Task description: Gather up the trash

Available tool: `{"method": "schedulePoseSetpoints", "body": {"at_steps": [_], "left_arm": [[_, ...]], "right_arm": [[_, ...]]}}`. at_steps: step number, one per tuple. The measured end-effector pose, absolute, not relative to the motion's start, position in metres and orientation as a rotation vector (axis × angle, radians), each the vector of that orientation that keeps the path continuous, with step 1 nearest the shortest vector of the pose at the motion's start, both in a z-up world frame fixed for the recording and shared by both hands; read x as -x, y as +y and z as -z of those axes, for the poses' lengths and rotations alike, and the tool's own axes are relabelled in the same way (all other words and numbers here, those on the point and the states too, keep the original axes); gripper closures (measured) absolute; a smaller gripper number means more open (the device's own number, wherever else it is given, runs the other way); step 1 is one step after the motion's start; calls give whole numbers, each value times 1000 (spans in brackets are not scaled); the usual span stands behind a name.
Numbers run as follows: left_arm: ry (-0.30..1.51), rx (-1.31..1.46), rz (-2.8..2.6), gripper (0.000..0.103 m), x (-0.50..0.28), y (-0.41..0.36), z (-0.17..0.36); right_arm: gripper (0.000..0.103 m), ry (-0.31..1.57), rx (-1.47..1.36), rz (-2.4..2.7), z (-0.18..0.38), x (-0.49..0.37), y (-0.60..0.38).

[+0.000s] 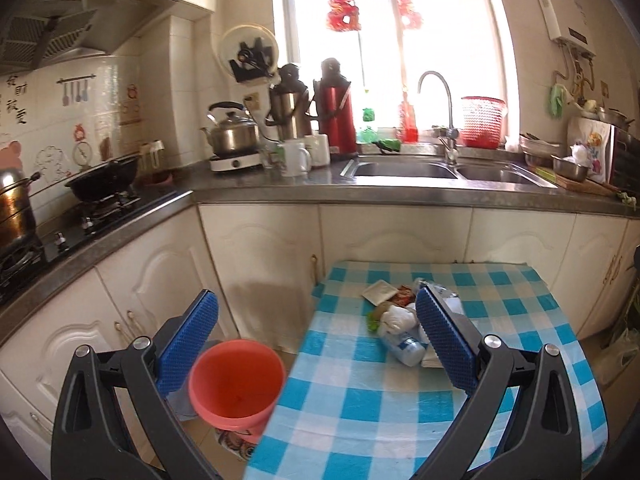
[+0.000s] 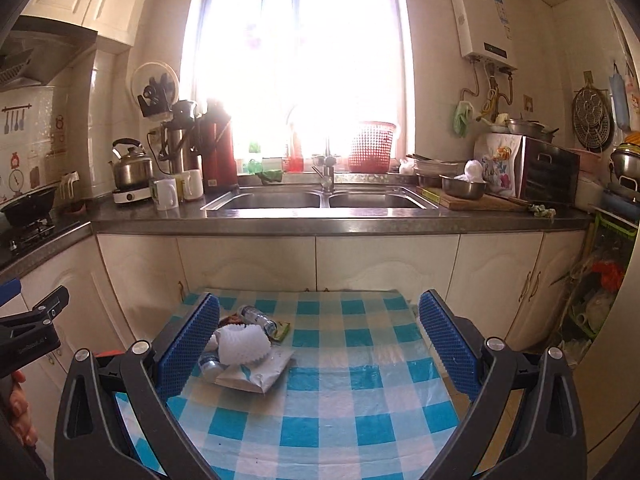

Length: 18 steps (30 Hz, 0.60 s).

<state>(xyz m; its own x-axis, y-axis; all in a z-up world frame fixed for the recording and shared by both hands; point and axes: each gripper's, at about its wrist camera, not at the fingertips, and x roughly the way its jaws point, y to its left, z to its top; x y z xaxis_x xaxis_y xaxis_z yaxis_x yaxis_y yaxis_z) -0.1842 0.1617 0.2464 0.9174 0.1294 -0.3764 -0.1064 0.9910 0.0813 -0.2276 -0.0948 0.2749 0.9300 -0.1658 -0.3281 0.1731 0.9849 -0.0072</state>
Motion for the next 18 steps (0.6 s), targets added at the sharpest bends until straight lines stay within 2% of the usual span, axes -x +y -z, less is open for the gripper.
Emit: {"method": "schedulePoseSetpoints", "body": {"at_steps": [10, 18], "left_arm": [[376, -42, -243, 4, 219, 204, -259], [373, -31, -255, 4, 229, 206, -263]], "right_arm": [[5, 280, -17, 86, -291, 253, -69], [5, 247, -2, 78, -299, 267, -65]]}}
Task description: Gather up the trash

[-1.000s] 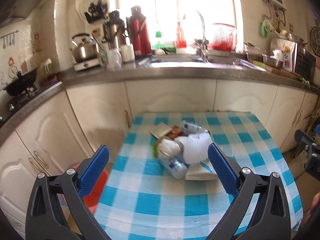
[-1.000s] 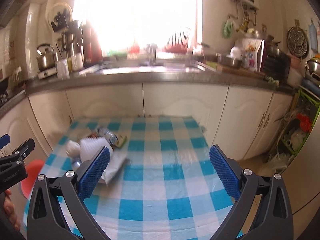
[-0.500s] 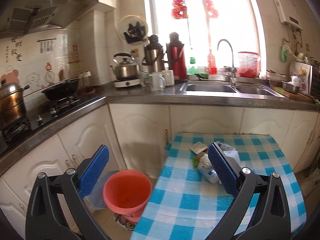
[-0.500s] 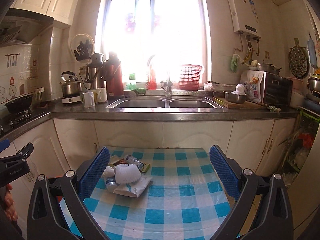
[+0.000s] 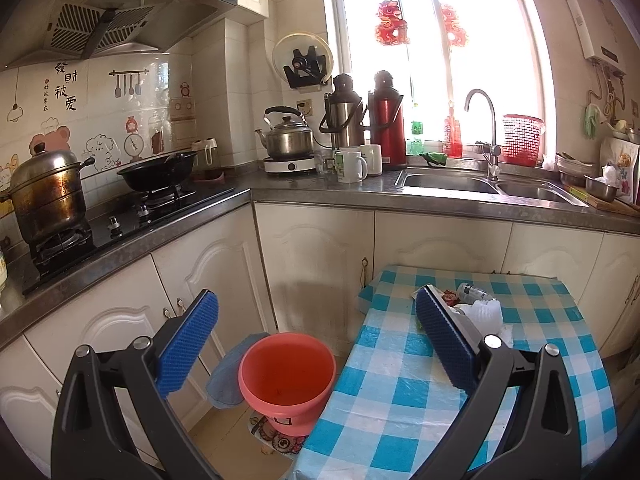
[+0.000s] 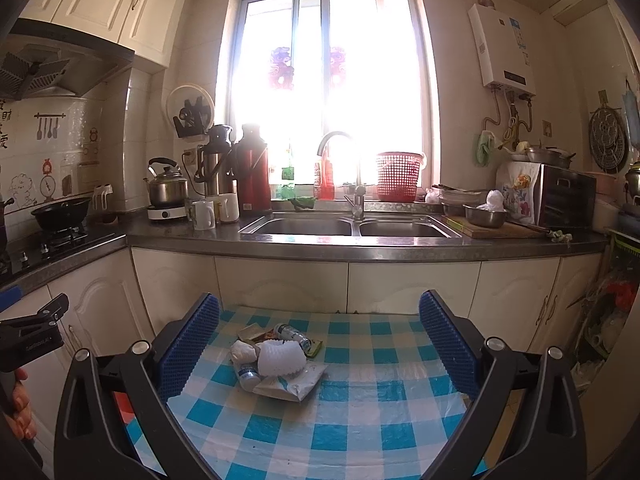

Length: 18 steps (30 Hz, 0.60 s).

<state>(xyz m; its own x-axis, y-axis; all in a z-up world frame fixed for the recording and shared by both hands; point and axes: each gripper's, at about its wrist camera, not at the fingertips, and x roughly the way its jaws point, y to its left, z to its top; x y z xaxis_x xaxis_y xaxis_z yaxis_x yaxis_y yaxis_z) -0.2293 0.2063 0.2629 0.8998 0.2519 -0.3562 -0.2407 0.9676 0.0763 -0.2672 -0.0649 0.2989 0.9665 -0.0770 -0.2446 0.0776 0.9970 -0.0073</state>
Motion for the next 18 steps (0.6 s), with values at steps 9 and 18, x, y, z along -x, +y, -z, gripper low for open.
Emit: {"method": "schedulePoseSetpoints", "body": {"at_steps": [9, 18], "left_arm": [[361, -29, -237, 4, 235, 201, -266], [369, -27, -224, 4, 234, 199, -263]], "right_arm": [[5, 232, -2, 80, -301, 273, -67], [5, 236, -11, 83, -300, 276, -71]]}}
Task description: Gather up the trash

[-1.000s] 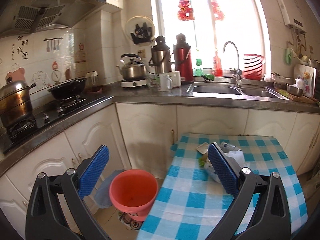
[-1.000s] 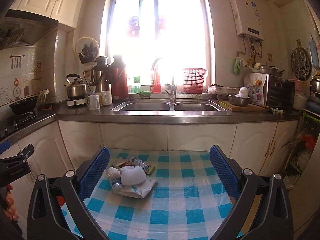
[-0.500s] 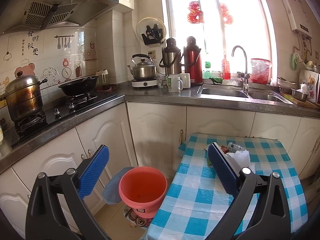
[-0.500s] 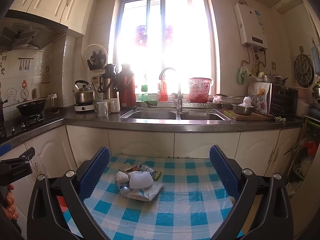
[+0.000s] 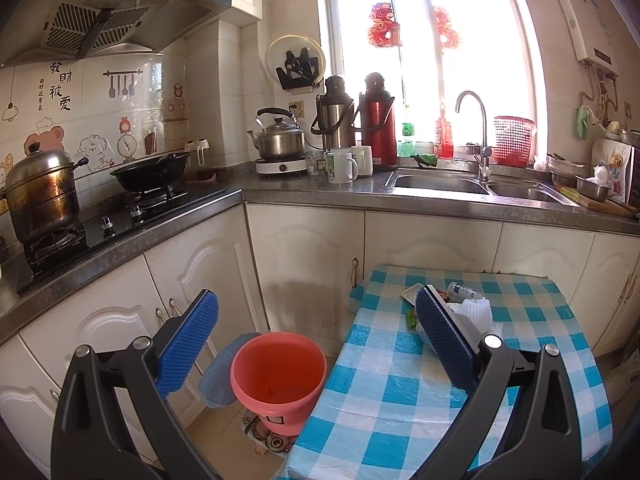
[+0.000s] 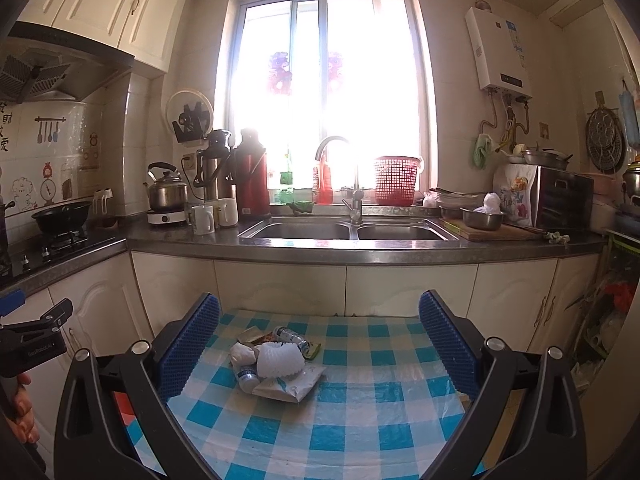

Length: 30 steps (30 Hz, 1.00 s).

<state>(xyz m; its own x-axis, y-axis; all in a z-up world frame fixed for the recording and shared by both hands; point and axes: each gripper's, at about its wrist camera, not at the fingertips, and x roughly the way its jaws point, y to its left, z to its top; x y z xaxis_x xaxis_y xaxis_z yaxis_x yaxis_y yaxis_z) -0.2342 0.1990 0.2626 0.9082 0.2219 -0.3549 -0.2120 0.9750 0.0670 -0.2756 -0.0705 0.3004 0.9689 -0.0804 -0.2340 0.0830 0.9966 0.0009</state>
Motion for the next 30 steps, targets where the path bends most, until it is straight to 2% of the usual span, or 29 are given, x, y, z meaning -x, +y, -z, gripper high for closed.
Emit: {"method": "schedulePoseSetpoints", "body": {"at_steps": [14, 30], "left_arm": [[447, -28, -205, 4, 200, 190, -231], [547, -70, 57, 4, 122, 148, -143]], "right_arm": [[5, 344, -45, 58, -264, 230, -82], [5, 548, -158, -101, -157, 141, -112]]}}
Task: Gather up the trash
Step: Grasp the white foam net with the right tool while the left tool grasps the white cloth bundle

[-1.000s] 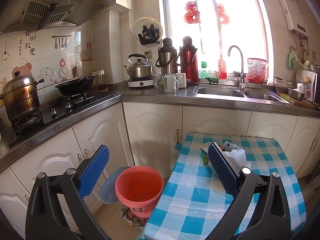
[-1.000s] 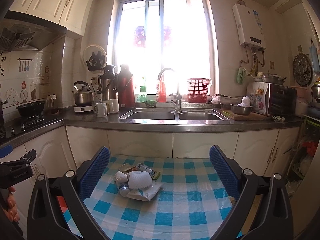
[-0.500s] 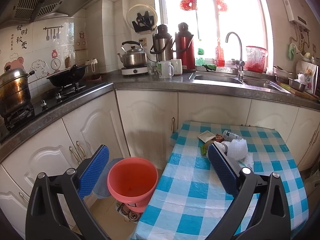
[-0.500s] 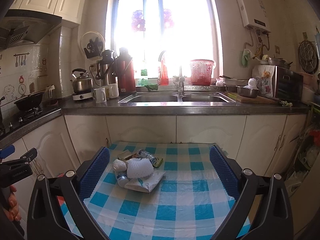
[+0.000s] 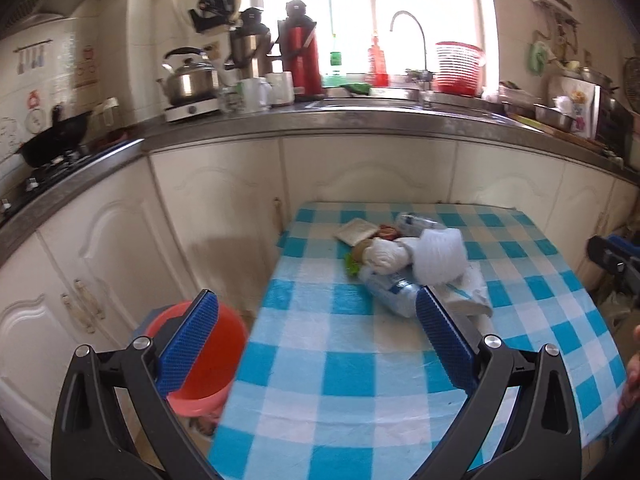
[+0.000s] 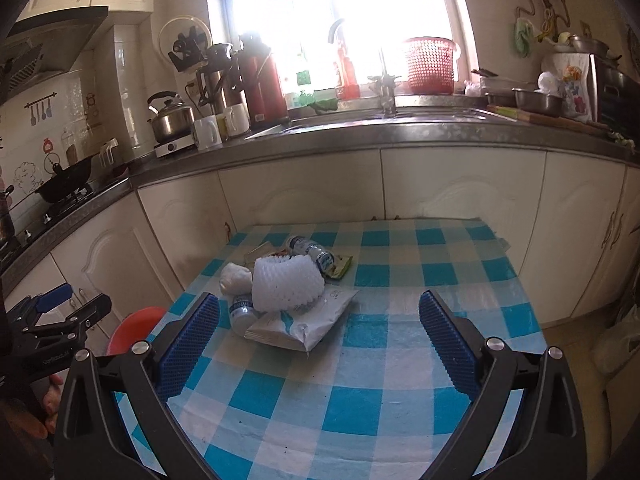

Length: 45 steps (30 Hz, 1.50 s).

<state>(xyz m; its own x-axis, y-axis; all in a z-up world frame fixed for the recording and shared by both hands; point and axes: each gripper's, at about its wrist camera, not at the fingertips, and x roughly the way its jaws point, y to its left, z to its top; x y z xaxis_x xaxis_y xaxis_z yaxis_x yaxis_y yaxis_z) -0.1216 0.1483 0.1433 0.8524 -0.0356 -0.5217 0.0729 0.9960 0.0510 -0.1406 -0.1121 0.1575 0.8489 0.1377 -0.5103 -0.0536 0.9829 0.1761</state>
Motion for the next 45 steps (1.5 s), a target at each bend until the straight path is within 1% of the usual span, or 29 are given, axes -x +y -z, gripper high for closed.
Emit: {"method": "schedulePoseSetpoints", "body": {"at_steps": [3, 12, 18, 21, 23, 25, 28, 30, 32, 34, 35, 37, 38, 43, 45], "left_arm": [[572, -53, 157, 4, 101, 139, -132], [675, -12, 367, 4, 18, 123, -91], [724, 25, 428, 5, -27, 119, -69], [748, 28, 420, 11, -43, 117, -60], [756, 34, 423, 21, -52, 116, -57], [771, 44, 428, 24, -58, 116, -53], [795, 61, 431, 35, -66, 116, -46], [805, 82, 443, 36, -69, 117, -43], [804, 104, 455, 45, -70, 118, -43], [805, 116, 466, 51, -71, 116, -43], [808, 122, 471, 56, -71, 116, -43], [814, 139, 476, 59, -71, 116, -43], [814, 144, 474, 61, -70, 116, -43], [812, 182, 458, 65, -68, 118, -44], [804, 190, 448, 65, -66, 120, -46]], "right_arm": [[5, 601, -231, -199, -141, 118, -113], [5, 701, -421, -382, -116, 46, -111], [5, 744, -433, -390, -100, 7, -106], [5, 759, -398, -396, -94, -7, -99], [5, 771, -373, -394, -90, -15, -94], [5, 780, -370, -403, -84, -23, -92], [5, 797, -355, -406, -78, -32, -88], [5, 813, -342, -408, -73, -36, -84], [6, 831, -338, -404, -68, -39, -83], [6, 841, -339, -400, -63, -42, -82], [7, 846, -339, -397, -61, -43, -81], [14, 855, -337, -389, -57, -45, -80], [26, 858, -335, -389, -56, -45, -79], [34, 849, -310, -375, -56, -42, -76], [41, 849, -296, -372, -56, -41, -75]]}}
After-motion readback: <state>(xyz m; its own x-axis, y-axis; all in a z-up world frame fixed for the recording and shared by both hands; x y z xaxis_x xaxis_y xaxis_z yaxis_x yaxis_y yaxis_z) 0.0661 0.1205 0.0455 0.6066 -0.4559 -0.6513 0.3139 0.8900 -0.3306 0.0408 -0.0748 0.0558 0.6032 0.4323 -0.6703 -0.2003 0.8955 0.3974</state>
